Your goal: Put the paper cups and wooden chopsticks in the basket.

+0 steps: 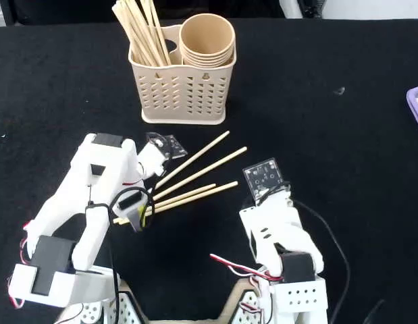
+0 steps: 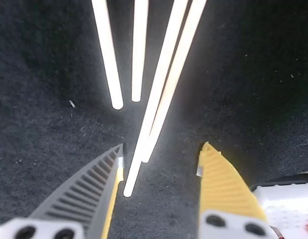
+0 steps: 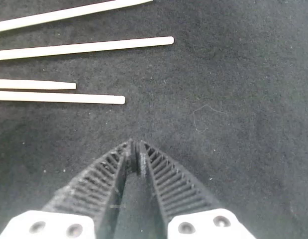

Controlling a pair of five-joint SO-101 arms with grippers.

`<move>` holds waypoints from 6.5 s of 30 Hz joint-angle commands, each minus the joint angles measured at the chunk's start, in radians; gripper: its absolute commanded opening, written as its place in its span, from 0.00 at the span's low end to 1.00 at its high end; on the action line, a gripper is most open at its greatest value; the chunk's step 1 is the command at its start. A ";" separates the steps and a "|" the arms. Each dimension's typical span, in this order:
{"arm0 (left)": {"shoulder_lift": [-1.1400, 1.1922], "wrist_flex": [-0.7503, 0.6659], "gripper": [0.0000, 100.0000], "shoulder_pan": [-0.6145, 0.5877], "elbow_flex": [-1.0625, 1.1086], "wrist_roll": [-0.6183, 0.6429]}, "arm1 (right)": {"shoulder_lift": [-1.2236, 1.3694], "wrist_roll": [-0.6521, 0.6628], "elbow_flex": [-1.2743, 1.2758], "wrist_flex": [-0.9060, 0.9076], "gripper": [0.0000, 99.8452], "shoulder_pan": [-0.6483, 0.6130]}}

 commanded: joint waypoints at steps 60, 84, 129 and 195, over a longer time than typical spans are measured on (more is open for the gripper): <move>-0.137 0.130 0.03 -0.005 -0.061 -0.064 | -0.094 -0.002 -0.015 -0.023 0.01 0.015; -0.126 -0.066 0.19 -0.044 0.064 -0.153 | -0.094 -0.002 -0.015 -0.023 0.01 0.015; -0.433 0.110 0.03 -0.064 0.030 -0.095 | -0.094 -0.002 -0.015 -0.023 0.01 0.015; -0.051 -1.554 0.03 0.056 -0.220 1.137 | -0.094 -0.002 -0.019 -0.023 0.01 0.015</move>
